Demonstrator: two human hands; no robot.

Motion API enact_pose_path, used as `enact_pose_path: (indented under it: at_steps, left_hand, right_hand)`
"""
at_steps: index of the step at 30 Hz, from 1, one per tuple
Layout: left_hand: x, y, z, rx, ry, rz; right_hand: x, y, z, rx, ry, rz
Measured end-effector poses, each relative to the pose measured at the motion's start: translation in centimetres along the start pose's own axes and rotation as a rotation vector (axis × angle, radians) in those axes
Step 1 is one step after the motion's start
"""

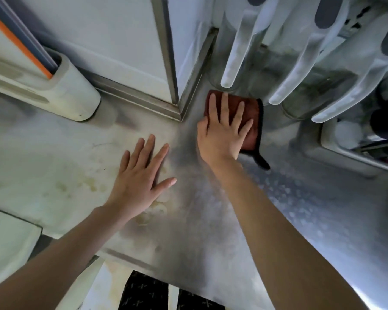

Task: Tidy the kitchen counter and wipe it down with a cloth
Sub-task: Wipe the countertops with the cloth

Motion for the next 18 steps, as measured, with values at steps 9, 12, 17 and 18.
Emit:
enact_pose_path:
  at_steps: [9, 12, 17, 18]
  left_hand:
    - [2.3, 2.3, -1.7, 0.083, 0.199, 0.064]
    - [2.3, 4.2, -4.8, 0.154, 0.202, 0.087]
    - [0.6, 7.0, -7.8, 0.212, 0.156, 0.067]
    - [0.3, 7.4, -7.9, 0.196, 0.138, 0.06]
  right_hand:
    - [0.2, 1.3, 0.4, 0.278, 0.171, -0.037]
    - [-0.1, 2.5, 0.7, 0.073, 0.067, -0.012]
    - [-3.6, 8.9, -7.3, 0.238, 0.081, -0.064]
    - [-4.5, 10.4, -9.2, 0.347, 0.099, -0.103]
Point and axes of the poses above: each hand's wrist, its own y-axis away from the middle knuckle, its own x-axis out of the back of the hand, z = x × y, the point moved 9 cm from there along -y, towards the middle knuckle, and after that the axes turned 8 degrees about x, right-handed, at the moved point
